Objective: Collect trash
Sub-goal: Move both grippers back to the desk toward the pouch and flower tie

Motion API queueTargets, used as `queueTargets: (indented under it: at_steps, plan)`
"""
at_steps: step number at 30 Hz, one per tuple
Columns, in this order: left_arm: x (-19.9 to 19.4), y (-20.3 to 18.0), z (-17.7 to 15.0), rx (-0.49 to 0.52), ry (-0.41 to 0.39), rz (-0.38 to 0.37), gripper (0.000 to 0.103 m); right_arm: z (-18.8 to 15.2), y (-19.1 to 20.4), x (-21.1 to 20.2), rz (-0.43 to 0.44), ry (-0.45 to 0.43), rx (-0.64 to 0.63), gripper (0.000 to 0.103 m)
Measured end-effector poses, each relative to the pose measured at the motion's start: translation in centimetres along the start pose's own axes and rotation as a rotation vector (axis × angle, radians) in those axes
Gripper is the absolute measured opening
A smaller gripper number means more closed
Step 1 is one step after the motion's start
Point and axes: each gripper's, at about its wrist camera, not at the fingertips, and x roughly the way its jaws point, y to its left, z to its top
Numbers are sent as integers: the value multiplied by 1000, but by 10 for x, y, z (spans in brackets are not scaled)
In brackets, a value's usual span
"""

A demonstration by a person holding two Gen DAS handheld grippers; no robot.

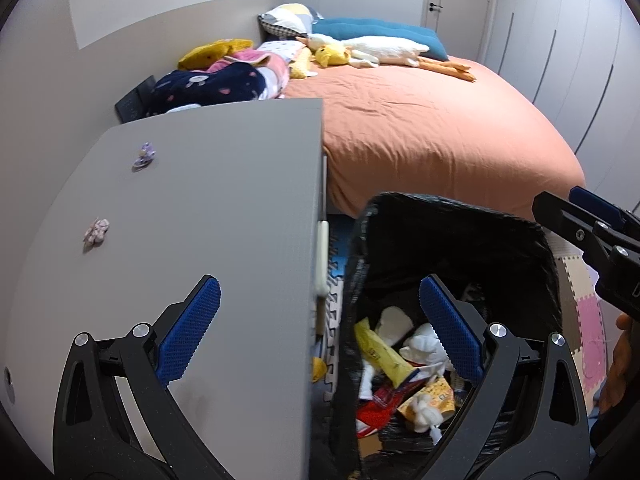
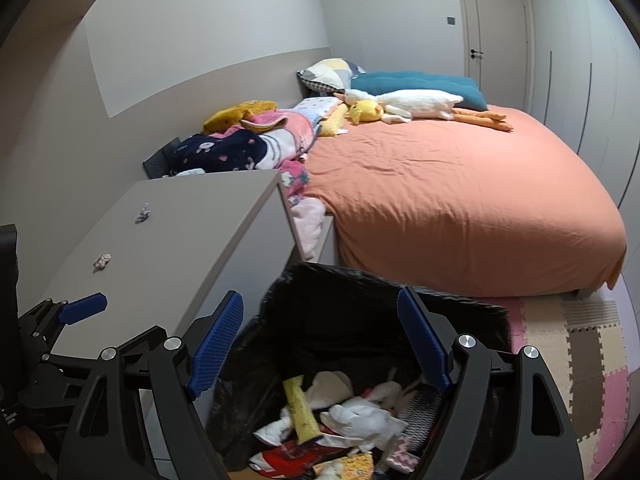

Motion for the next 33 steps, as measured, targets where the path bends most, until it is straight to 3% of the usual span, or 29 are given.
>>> queueTargets:
  at_steps: [17, 33]
  plan:
    - [11, 79, -1, -78, -4, 125, 97, 11, 72, 43, 76, 38, -67, 80]
    - [26, 159, -2, -186, -4, 184, 96, 23, 131, 83, 112, 73, -130, 80]
